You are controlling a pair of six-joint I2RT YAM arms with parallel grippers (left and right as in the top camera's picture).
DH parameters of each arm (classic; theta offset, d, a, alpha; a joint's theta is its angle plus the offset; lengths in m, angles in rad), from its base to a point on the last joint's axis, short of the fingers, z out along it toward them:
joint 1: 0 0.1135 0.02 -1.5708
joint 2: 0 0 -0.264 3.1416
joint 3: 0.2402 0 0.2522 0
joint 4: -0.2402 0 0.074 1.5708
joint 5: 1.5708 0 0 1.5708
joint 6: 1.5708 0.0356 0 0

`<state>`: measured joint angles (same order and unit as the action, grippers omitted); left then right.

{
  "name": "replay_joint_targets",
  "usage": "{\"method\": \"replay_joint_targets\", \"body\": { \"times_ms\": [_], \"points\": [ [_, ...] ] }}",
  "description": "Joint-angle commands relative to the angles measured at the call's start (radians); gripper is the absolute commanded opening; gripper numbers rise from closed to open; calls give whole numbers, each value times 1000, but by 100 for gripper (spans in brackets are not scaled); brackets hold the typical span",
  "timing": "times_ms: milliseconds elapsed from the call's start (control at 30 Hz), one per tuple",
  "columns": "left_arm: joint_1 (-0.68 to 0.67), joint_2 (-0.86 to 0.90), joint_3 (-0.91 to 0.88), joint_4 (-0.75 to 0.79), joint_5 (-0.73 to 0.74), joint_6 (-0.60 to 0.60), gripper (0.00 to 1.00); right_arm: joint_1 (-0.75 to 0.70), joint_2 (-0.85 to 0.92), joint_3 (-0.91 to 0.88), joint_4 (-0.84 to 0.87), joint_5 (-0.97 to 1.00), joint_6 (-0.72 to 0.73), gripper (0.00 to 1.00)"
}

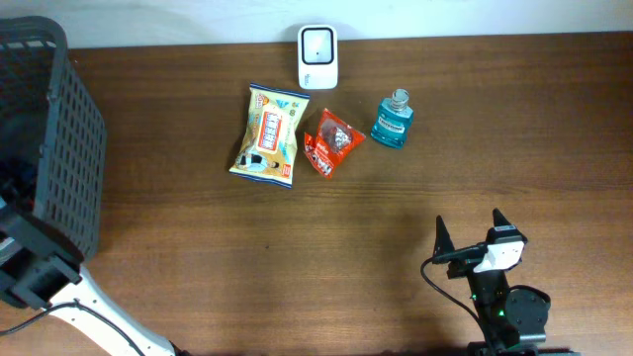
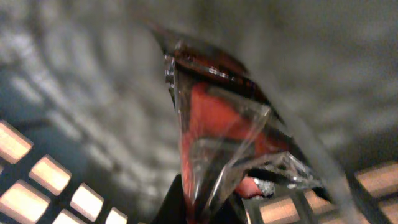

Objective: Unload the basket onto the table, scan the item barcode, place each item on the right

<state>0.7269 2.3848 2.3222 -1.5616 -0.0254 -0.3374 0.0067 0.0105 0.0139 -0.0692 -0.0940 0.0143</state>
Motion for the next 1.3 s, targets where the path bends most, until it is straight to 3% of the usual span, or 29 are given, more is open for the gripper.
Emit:
{"method": "replay_joint_targets", "body": {
  "times_ms": [0, 67, 133, 233, 333, 367, 433, 500, 567, 733, 867, 900, 933, 967, 1000, 1033, 1167, 1267],
  "points": [
    [3, -12, 280, -101, 219, -2, 0, 5, -7, -8, -2, 1, -7, 99],
    [2, -21, 484, -127, 453, -2, 0, 5, -7, -8, -2, 1, -7, 99],
    [-18, -61, 637, -127, 591, -10, 0, 5, -7, -8, -2, 1, -7, 99],
    [-178, -168, 793, -126, 595, -10, 0, 5, -7, -8, -2, 1, -7, 99],
    [-406, -190, 800, -126, 582, -8, 0, 5, -7, -8, -2, 1, -7, 99],
    [-554, -190, 791, -126, 499, -5, 0, 5, -7, -8, -2, 1, -7, 99],
    [-719, -190, 769, -126, 335, -5, 0, 5, -7, -8, -1, 1, -7, 99],
    [-896, -190, 686, -126, 92, -6, 0, 5, -7, -8, -2, 1, -7, 99],
    [-1044, -188, 495, -96, -96, -6, 0, 5, -7, -8, -2, 1, -7, 98],
    [-1194, -188, -171, 305, -114, -60, 0, 5, -7, -8, -2, 1, -7, 99],
    [-1194, -188, -398, 535, -172, -67, 1, 5, -7, -8, -2, 1, -7, 99],
    [-1194, -188, -415, 568, -183, -66, 10, 5, -7, -8, -2, 1, -7, 99],
    [-1191, -188, -424, 589, -182, -66, 12, 5, -7, -8, -2, 1, -7, 99],
    [-1191, -188, -424, 597, -182, -66, 30, 5, -7, -8, -1, 1, -7, 98],
    [-1191, -188, -423, 605, -182, -66, 59, 5, -7, -8, -2, 1, -7, 99],
    [-1191, -188, -417, 610, -182, -56, 81, 5, -7, -8, -2, 1, -7, 99],
    [-1164, -218, -212, 505, -181, -46, 92, 5, -7, -8, -2, 1, -7, 98],
    [-1079, -279, 38, 410, -190, -5, 91, 5, -7, -8, -2, 1, -7, 99]
  ]
}}
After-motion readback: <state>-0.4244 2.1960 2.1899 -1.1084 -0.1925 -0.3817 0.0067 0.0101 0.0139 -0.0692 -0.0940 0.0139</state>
